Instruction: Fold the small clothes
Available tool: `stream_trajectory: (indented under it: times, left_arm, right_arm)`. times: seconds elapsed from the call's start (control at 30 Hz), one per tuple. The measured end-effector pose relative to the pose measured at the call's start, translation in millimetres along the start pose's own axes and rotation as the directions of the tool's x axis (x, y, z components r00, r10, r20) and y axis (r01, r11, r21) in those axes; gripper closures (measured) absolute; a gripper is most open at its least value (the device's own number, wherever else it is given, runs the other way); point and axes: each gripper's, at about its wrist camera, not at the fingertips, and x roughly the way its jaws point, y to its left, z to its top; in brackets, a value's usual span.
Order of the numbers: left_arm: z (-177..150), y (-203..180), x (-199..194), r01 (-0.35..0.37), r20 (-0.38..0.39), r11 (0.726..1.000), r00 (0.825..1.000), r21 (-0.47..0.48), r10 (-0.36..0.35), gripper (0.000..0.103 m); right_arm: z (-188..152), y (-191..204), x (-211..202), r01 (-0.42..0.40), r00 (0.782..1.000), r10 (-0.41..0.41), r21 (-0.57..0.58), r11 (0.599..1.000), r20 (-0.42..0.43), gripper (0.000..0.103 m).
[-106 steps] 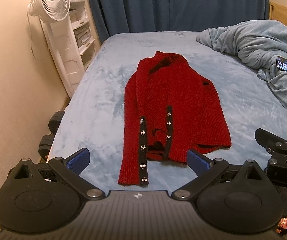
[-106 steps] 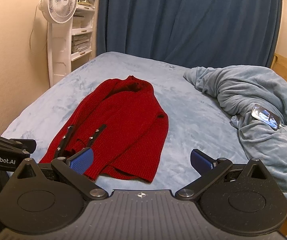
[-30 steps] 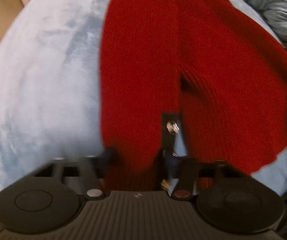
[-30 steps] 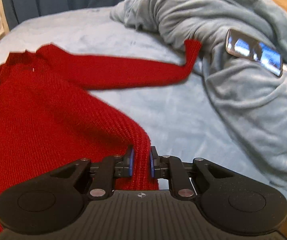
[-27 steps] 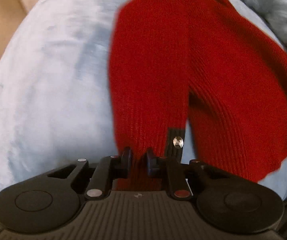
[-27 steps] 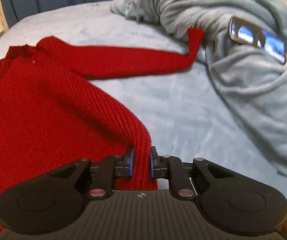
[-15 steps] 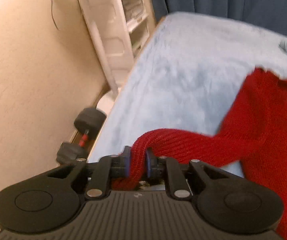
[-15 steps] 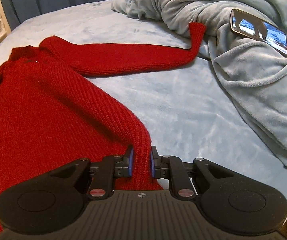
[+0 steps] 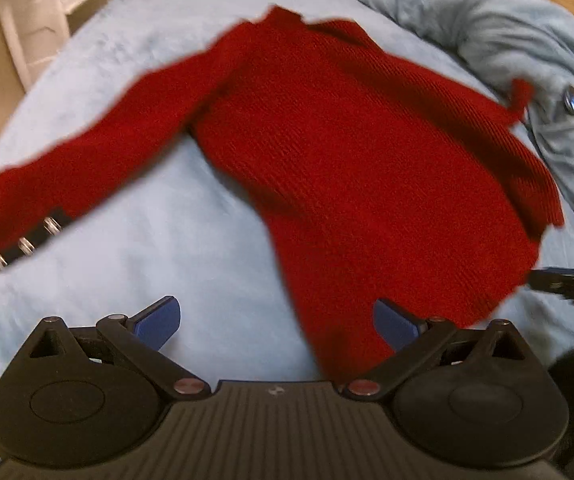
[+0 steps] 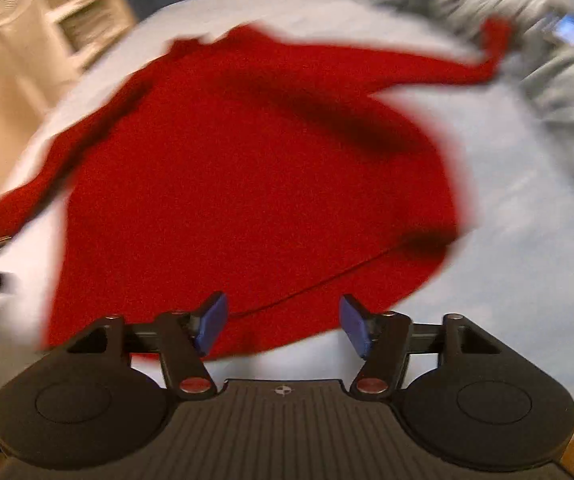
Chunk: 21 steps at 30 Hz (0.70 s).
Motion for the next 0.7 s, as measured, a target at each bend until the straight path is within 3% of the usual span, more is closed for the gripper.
stream_trajectory:
  times: [0.03,0.07,0.2,0.3,0.33,0.37,0.43,0.53,0.7]
  left_arm:
    - [-6.0,-9.6,1.3,0.016,-0.005,1.0,1.0,0.021,-0.016,0.0]
    - [-12.9,-17.4,0.0,0.035,-0.01,0.998,0.999,0.052,-0.034,0.0]
    - [-22.4,-40.3,30.6,0.08,-0.104,0.971,0.993,0.227,-0.057,0.0]
    - [-20.9,-41.1,52.7,0.073,-0.159,0.977,0.986,0.202,-0.041,0.0]
    - [-20.0,-39.7,54.1,0.07,-0.161,0.981,0.986,0.179,-0.041,0.0]
    - [-17.0,-35.7,52.7,0.064,-0.152,0.985,0.988,0.161,-0.039,0.0]
    - [-9.5,-29.2,51.1,0.041,-0.123,0.989,0.992,0.143,-0.023,0.0]
    - [4.0,-14.1,45.4,0.029,-0.081,0.995,0.996,0.099,-0.021,0.0]
    - [19.8,3.6,28.6,0.043,-0.017,0.999,0.999,0.006,-0.043,0.0]
  right_arm:
    - [-1.0,2.2,5.4,-0.051,0.999,0.052,0.048,0.998,-0.01,0.066]
    - [0.2,2.2,10.1,-0.087,0.996,0.088,0.101,0.991,-0.009,0.072]
    - [16.1,-18.2,30.3,-0.091,0.993,0.108,0.281,0.956,-0.046,0.069]
    - [27.5,-33.2,58.7,-0.039,0.982,0.111,0.41,0.911,-0.154,0.062]
    - [33.3,-33.7,61.5,-0.059,0.98,0.136,0.435,0.898,-0.146,0.064]
    - [39.9,-31.0,59.8,-0.096,0.979,0.165,0.446,0.89,-0.118,0.081]
    - [61.4,-24.9,48.3,-0.195,0.975,0.224,0.445,0.874,-0.011,0.099]
    - [99.1,-16.8,30.7,-0.263,0.965,0.241,0.433,0.862,0.106,0.099]
    - [141.6,-1.7,22.8,-0.285,0.957,0.243,0.378,0.881,0.155,0.099]
